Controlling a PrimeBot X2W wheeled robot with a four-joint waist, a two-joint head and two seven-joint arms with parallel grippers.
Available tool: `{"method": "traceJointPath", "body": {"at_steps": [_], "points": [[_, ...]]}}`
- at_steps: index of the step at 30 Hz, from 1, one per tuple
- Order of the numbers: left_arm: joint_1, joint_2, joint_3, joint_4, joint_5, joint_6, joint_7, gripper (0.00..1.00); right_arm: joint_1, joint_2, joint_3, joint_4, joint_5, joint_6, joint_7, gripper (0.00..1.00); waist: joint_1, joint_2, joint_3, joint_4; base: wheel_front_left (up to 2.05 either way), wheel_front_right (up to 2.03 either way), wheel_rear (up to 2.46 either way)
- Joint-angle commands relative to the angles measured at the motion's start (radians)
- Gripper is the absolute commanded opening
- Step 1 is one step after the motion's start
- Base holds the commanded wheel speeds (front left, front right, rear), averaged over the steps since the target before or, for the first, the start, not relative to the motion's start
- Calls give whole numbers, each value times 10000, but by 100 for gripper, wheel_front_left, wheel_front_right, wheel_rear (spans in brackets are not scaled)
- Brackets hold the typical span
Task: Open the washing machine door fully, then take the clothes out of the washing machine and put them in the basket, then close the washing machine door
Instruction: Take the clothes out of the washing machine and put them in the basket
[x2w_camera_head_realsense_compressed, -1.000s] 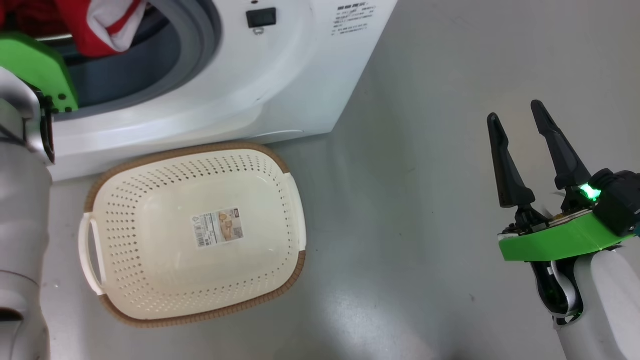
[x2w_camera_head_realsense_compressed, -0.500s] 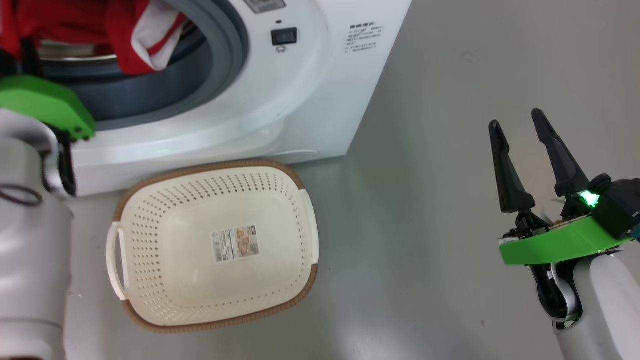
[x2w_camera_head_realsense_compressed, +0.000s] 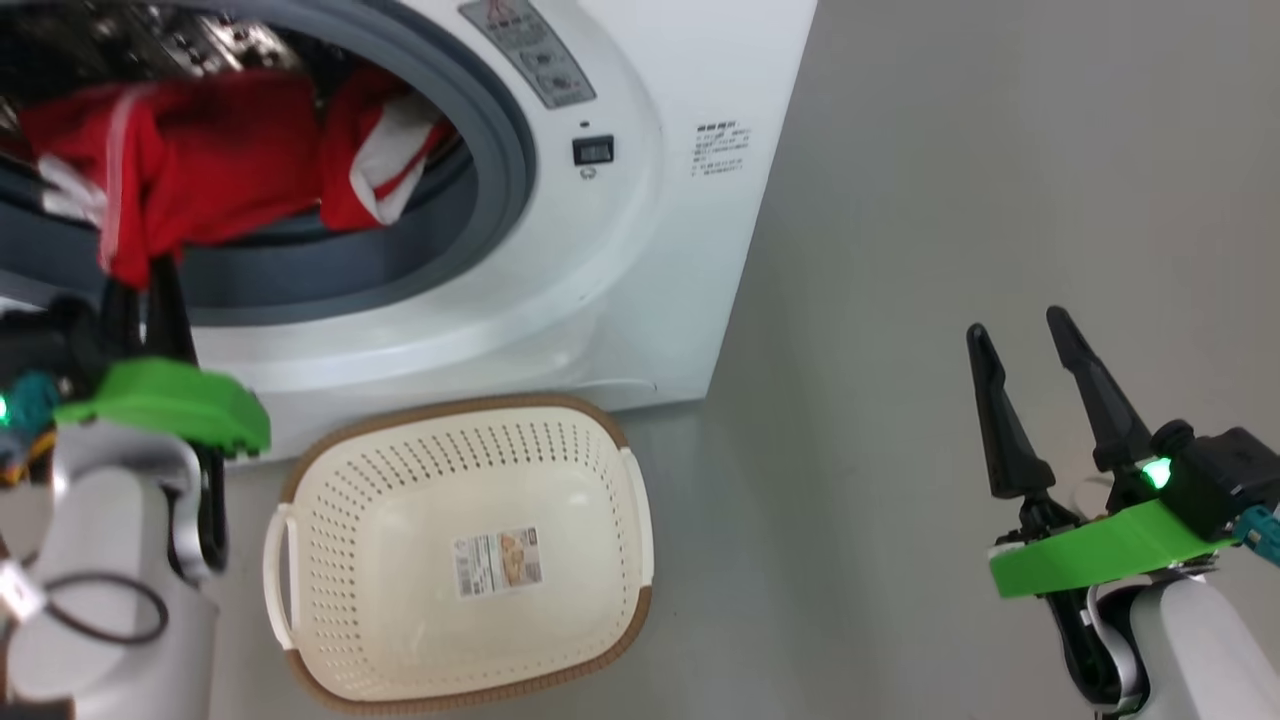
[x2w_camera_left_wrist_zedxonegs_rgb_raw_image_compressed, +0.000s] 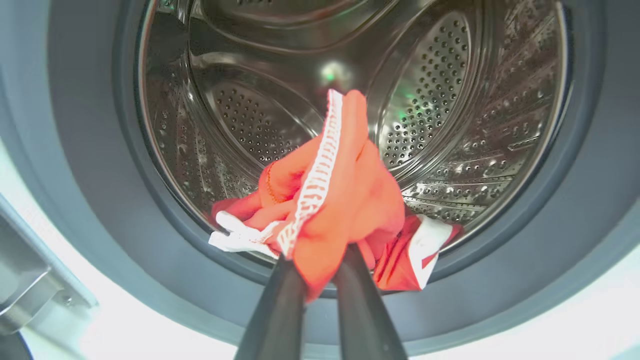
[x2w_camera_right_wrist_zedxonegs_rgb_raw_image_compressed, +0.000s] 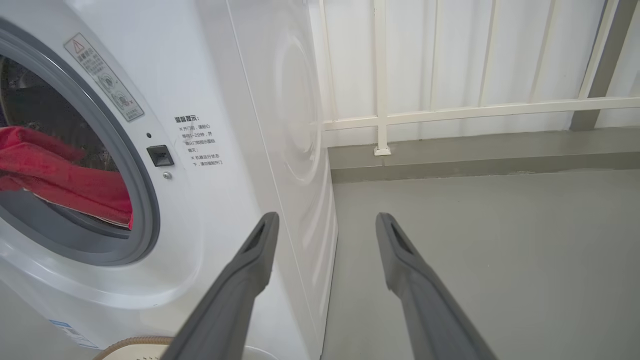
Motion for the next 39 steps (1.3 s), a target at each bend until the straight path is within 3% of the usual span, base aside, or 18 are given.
{"method": "traceJointPath", "body": {"at_steps": [1, 19, 25, 31, 39], "points": [[299, 365, 361, -505, -60, -77, -121, 0, 128, 10, 200, -181, -28, 65, -65, 100, 0, 0, -482, 57, 0, 0, 0], [3970, -488, 141, -5288, -356, 184, 446, 0, 850, 118, -4, -106, -106, 65, -65, 100, 0, 0, -1691, 123, 0, 0, 0], [4831, -791, -233, -6135, -602, 263, 944, 0, 906, 164, -68, -150, -122, 65, -65, 100, 0, 0, -1732, 170, 0, 0, 0], [5435, -999, -553, -5860, -959, 405, 1188, 0, 929, 208, -109, -229, -77, 65, -65, 100, 0, 0, -1522, 203, 0, 0, 0], [4725, -1118, -629, -3238, -1841, 57, 994, 0, 550, 23, 57, -369, -8, 65, -65, 100, 0, 0, -682, 170, 0, 0, 0]]}}
